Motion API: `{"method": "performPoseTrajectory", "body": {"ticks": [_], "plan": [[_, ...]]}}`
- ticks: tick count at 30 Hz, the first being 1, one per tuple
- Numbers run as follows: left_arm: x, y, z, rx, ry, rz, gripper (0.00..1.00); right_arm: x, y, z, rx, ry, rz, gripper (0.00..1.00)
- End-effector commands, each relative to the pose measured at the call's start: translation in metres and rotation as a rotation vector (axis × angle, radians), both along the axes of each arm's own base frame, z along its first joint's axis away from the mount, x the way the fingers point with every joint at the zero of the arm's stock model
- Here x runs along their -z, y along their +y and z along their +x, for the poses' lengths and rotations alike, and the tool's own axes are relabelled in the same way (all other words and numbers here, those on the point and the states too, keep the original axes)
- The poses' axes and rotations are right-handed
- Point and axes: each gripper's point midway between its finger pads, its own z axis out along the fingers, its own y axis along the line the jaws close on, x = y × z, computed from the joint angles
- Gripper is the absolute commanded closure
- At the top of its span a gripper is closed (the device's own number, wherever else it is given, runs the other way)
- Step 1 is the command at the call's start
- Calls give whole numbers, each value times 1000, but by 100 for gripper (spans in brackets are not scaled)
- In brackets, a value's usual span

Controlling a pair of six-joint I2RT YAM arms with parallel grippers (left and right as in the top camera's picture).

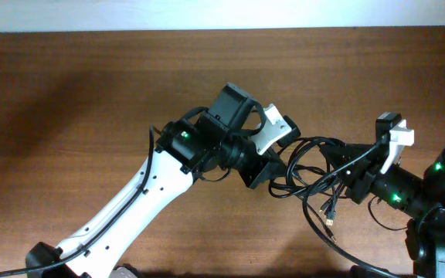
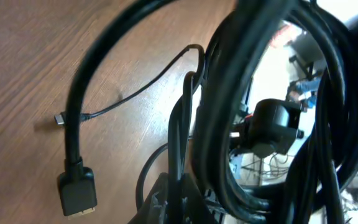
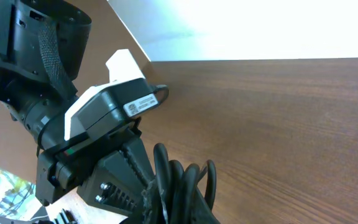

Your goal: Untangle cables

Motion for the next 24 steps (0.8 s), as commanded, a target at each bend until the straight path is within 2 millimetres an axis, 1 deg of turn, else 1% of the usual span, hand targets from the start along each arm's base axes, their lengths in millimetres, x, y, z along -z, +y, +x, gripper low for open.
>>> {"method": "performPoseTrajectory", "body": {"ticks": [1,2,7,13,17,18,19,20,22,23,24], "plan": [[1,0,-15,144,-88,-11,100,2,-21,16,168,38,-8,96],[0,3,-18,176,-119,-10,100,5,-27,19,209,61,-7,96],[-7,15,-33,270,-206,-7,100,10,-39,26,315,119,23,96],[-26,22,-39,270,-271,-32,100,17,-40,27,316,153,25,96],[-34,25,-42,267,-297,-46,100,23,-39,30,313,181,25,96],[-33,27,-40,258,-307,-32,94,23,-40,30,313,183,25,96],[-30,29,-35,243,-321,-7,94,23,-40,30,313,183,25,96],[-26,31,-30,225,-339,24,89,23,-40,30,313,183,25,96],[-23,34,-24,204,-358,56,72,23,-40,30,313,183,25,96],[-22,35,-22,194,-361,68,66,23,-40,30,313,183,25,96],[-20,38,-18,171,-365,89,55,23,-40,30,313,183,25,96]]}}
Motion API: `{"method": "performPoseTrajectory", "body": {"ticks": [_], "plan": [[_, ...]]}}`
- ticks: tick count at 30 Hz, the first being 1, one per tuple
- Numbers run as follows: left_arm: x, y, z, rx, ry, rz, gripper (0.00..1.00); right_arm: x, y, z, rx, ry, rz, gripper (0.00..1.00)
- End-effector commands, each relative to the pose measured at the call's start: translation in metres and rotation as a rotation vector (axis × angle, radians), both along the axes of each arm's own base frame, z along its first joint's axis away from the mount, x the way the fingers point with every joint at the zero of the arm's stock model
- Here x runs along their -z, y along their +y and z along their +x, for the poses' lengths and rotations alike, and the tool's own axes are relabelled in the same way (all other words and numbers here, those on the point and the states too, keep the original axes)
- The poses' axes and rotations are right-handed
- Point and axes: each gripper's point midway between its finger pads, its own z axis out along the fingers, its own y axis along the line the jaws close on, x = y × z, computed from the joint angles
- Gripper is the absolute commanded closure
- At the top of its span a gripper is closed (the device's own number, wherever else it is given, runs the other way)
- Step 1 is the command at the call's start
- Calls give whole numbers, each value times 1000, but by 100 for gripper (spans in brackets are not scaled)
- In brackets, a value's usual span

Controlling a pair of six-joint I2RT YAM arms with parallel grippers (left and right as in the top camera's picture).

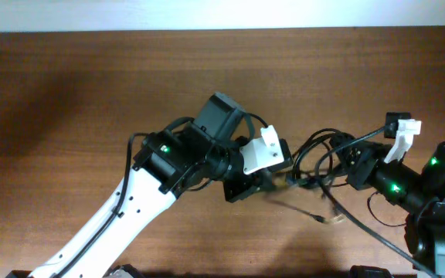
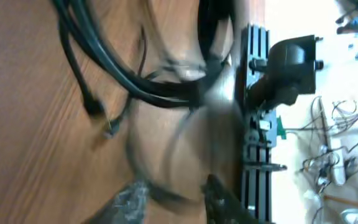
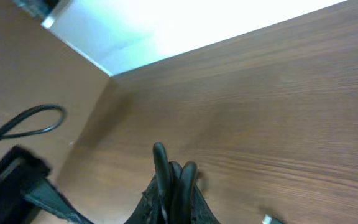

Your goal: Untangle cables

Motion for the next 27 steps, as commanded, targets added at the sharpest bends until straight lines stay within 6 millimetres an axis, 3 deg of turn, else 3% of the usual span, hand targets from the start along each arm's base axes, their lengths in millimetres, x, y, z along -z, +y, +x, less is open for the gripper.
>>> {"method": "performPoseTrajectory", "body": {"ticks": [1,4,9,14,19,21,27], "plan": [[-4,9,8,-69,-58,36,53,-2,-14,9,73,-18,-42,96],[-5,11,23,-172,-63,46,52,-2,-14,9,73,-19,-42,96],[-8,8,27,-171,-83,29,49,-3,-11,8,63,-13,-25,96],[-9,7,27,0,-262,42,41,-10,6,-2,-30,-3,60,96],[-25,4,43,17,-419,19,30,-34,30,-17,-205,-58,156,96],[-29,5,42,69,-490,25,14,-44,36,-22,-267,-102,169,96],[-31,6,41,151,-578,36,14,-52,43,-30,-336,-132,186,96]]}}
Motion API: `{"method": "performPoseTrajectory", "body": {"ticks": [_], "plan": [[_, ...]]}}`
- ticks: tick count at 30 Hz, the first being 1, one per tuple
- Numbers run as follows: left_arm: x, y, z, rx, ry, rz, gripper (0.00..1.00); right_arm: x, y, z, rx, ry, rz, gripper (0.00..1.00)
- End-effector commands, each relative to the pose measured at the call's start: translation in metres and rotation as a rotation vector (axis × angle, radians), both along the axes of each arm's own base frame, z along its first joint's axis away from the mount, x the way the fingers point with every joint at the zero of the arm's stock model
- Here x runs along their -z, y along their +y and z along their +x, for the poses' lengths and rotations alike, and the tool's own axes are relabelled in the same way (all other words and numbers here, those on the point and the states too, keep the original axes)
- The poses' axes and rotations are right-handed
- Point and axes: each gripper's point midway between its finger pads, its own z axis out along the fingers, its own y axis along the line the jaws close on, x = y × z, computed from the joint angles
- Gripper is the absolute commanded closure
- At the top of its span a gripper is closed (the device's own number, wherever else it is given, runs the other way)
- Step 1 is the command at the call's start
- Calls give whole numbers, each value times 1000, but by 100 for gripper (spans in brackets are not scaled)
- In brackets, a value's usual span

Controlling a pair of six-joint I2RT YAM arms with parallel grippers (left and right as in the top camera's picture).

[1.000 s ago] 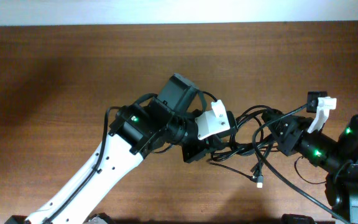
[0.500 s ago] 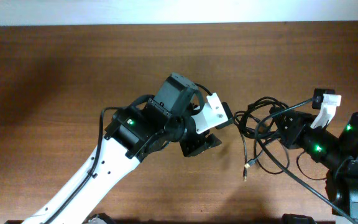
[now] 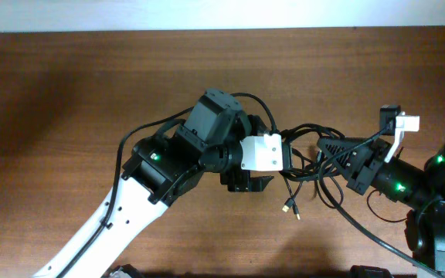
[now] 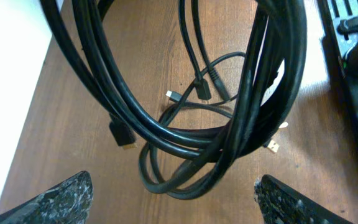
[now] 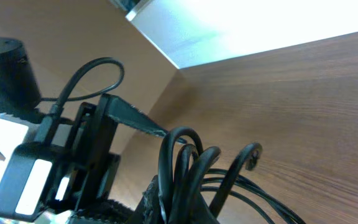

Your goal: Untangle cables

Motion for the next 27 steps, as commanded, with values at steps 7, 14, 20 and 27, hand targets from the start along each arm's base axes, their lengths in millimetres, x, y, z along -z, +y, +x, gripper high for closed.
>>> {"method": "performPoseTrajectory", "body": {"ticks": [7,14,20,27], "plan": [[-11,-6,-20,139,-27,-42,16,-32,12,-15,-121,-63,85,96],[-12,-9,-32,182,17,-68,43,-34,12,-15,-120,-59,92,96],[-10,-8,-33,181,25,-63,85,-34,12,-15,-120,-58,93,96],[-10,-8,-32,164,44,-68,100,-33,12,-14,-113,-43,101,91]]}}
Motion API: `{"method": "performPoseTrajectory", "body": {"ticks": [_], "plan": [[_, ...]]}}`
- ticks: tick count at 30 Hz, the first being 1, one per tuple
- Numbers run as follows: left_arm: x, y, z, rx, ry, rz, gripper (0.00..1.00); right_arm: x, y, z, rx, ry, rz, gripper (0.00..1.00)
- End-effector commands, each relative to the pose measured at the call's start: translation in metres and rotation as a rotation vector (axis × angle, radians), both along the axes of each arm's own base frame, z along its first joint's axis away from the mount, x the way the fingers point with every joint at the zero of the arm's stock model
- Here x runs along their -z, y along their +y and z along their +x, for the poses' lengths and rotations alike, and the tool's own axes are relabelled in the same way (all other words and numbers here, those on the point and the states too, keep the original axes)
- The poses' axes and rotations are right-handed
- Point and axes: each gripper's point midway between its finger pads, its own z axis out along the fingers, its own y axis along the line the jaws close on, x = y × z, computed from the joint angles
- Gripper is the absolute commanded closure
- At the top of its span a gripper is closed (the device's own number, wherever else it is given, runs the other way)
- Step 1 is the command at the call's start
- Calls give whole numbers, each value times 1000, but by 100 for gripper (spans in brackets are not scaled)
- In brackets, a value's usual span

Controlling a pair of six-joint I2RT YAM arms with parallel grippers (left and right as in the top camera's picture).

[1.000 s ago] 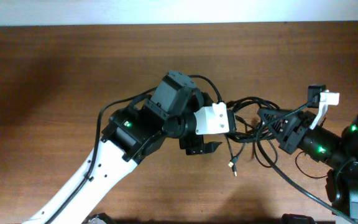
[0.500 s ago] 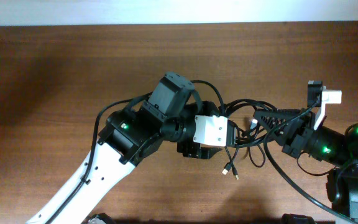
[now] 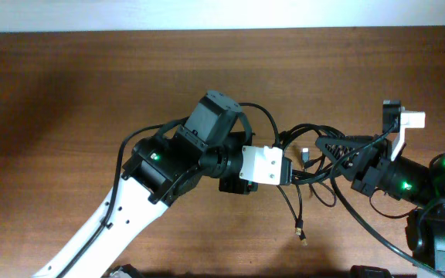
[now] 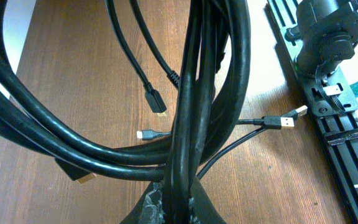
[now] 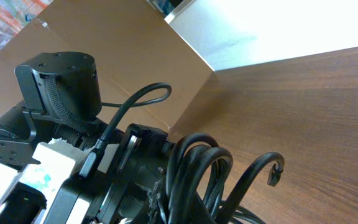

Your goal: Untangle cables

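A tangle of black cables [image 3: 309,164] hangs between my two grippers above the brown table [image 3: 68,116]. My left gripper [image 3: 283,168] is shut on a thick bunch of strands [image 4: 194,93], its fingers [image 4: 157,208] pressed to both sides. From the right, my right gripper [image 3: 344,168] is shut on several looped strands [image 5: 194,165]. Loose ends dangle: a gold-tipped plug [image 3: 300,232], a USB plug [image 4: 284,121], a small connector [image 4: 143,134] and a black plug [image 4: 156,102].
A black rail with a mounted device [image 4: 331,68] runs along the table's right side in the left wrist view. The white wall [image 3: 222,15] borders the far table edge. A brown side panel [image 5: 123,50] stands behind my left arm [image 5: 61,81].
My left gripper was wide open facing the hanging cables; now it is shut on a bunch of them. The gold-tipped plug hangs lower and further right in the overhead view.
Both grippers were close together with the tangle, my left wrist deep among the strands. Then my left arm was further left, its view blurred. Then its fingers stood wide open before the cables. Now they grip a bunch, while my right gripper has kept its hold throughout.
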Motion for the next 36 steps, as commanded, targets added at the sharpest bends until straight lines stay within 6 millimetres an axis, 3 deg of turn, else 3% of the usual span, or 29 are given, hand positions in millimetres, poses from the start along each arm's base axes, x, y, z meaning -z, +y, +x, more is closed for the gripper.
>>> {"method": "performPoseTrajectory", "body": {"ticks": [1,2,3,5,9,11,12,14,17,19,23,28,33,36], "plan": [[-10,-1,-6,-2,18,-35,100,-5,0,-2,-6,-14,2,83],[-10,-1,-6,-4,19,-35,100,-3,-1,2,-7,-2,2,55],[-10,-1,-6,-6,22,-36,100,0,-1,5,-7,9,4,41],[-10,-1,-6,-6,21,-35,100,6,-2,11,-7,44,9,24],[-6,3,1,-58,19,-12,100,22,-3,23,-7,134,21,13],[-4,6,7,-105,24,6,100,28,-4,29,-8,120,0,3],[-3,6,6,-107,26,8,100,36,-8,36,21,135,-19,1],[-3,8,9,-139,44,11,100,75,-29,55,206,274,-102,1],[1,14,19,-235,56,38,100,131,-69,54,458,485,-278,1],[1,14,19,-235,55,38,100,140,-78,50,502,502,-336,1],[0,22,29,-307,97,21,100,148,-98,36,613,536,-421,1],[-4,26,37,-349,134,-14,100,141,-96,15,603,500,-448,1],[-4,25,35,-342,139,-19,100,112,-72,0,466,305,-436,1],[-10,16,28,-289,163,-61,100,95,-48,-9,375,333,-271,5]]}}
